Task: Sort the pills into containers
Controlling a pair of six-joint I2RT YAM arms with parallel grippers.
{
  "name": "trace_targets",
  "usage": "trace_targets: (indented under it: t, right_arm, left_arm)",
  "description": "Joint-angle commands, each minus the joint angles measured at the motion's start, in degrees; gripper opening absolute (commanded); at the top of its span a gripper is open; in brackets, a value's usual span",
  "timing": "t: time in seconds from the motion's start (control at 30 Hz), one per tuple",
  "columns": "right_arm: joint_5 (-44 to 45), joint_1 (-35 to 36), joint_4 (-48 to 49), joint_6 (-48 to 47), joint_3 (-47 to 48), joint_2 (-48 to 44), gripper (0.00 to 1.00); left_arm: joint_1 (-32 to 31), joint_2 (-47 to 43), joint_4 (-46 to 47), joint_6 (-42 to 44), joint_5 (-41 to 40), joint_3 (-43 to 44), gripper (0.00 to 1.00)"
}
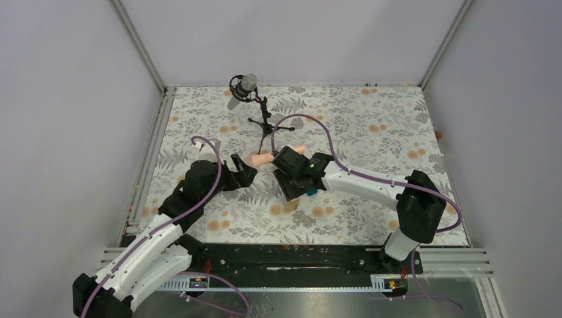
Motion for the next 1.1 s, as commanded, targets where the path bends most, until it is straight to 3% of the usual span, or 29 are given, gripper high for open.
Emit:
trace_targets:
  t: [0.0,0.07,0.17,0.33,0.53,0.73,1.07]
  right_arm:
    - [-1.0,0.6,-1.8,0.0,2.1,0.4,0.41]
    - [-1.5,0.6,-2.2,-0.1,2.1,0.1,0.30]
    - [-1.4,0.5,-2.8,-0.1,2.0,-1.5,0.24]
    - [-3.3,-0.8,-3.7,-1.1,1.6,-6.7,0.23]
    - [-10.7,-4.5,-4.6,-2.1,0.2,-16.3,0.23]
    - [-15.8,-7.8,-6.1,-2.8,-0.7,-24.6,0.24]
    - [-25.9,-9.5,-6.6,-4.4,-0.2,-30.2,0.25]
  left_arm:
    - [0.1,-0.3,4.5,-0.1,1.1,-0.7,0.98]
    - [-0.1,-0.4,6.1,0.3,1.8,-1.8,0.98]
    - [-1.0,-0.6,9.7,1.3,3.9,-3.3,0.99]
    - [-4.0,1.4,17.0,5.0,9.3,-3.9,0.98]
    - [-6.1,5.0,27.0,14.0,25.6,-4.4,0.96]
    - [-10.0,9.2,40.5,20.5,36.4,-7.8,0.95]
    - [-15.4,23.1,42.2,26.2,46.5,1.6,0.89]
